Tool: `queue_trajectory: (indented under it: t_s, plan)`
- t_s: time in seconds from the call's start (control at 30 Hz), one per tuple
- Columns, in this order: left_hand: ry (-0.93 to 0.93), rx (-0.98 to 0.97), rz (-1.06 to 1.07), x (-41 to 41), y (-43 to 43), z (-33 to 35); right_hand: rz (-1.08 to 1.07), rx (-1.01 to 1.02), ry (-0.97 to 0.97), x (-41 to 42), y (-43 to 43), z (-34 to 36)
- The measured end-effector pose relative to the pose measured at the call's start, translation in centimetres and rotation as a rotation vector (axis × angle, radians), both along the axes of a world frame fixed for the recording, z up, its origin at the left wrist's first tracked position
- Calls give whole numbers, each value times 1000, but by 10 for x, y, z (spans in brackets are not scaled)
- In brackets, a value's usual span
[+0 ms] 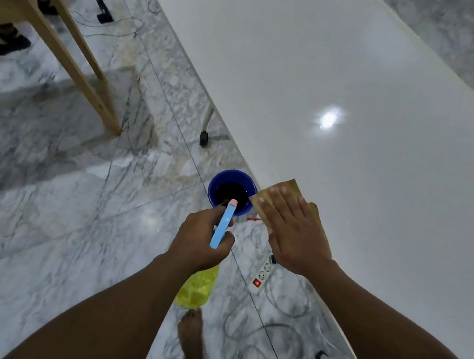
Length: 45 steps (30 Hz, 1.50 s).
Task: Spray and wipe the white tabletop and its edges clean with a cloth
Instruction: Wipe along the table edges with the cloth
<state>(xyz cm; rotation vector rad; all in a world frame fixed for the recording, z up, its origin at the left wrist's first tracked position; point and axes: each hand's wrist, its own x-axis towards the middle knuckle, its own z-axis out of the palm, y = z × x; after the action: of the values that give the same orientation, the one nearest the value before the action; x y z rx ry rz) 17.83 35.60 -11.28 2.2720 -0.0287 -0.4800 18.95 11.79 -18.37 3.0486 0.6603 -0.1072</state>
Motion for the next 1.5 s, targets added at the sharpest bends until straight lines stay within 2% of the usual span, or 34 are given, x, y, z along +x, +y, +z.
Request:
queue_trajectory:
  t_s: [0.17,0.53,0.77,1.33,1.5]
  plan:
    - [-29,42,-4,-54,-36,0,-16,-3,21,-68,-34,2]
    - [-58,-16,17,-233,-153,4,-14,31,48,-255,-136,5]
    - [-52,-23,6,-318,-204,2,-20,26,73,-356,-189,5]
    - [-11,11,-177,-393,-252,7,-125,12,155,-509,-255,7]
    - [-13,-9,-221,-395,-259,11,-61,41,70,-564,-275,5]
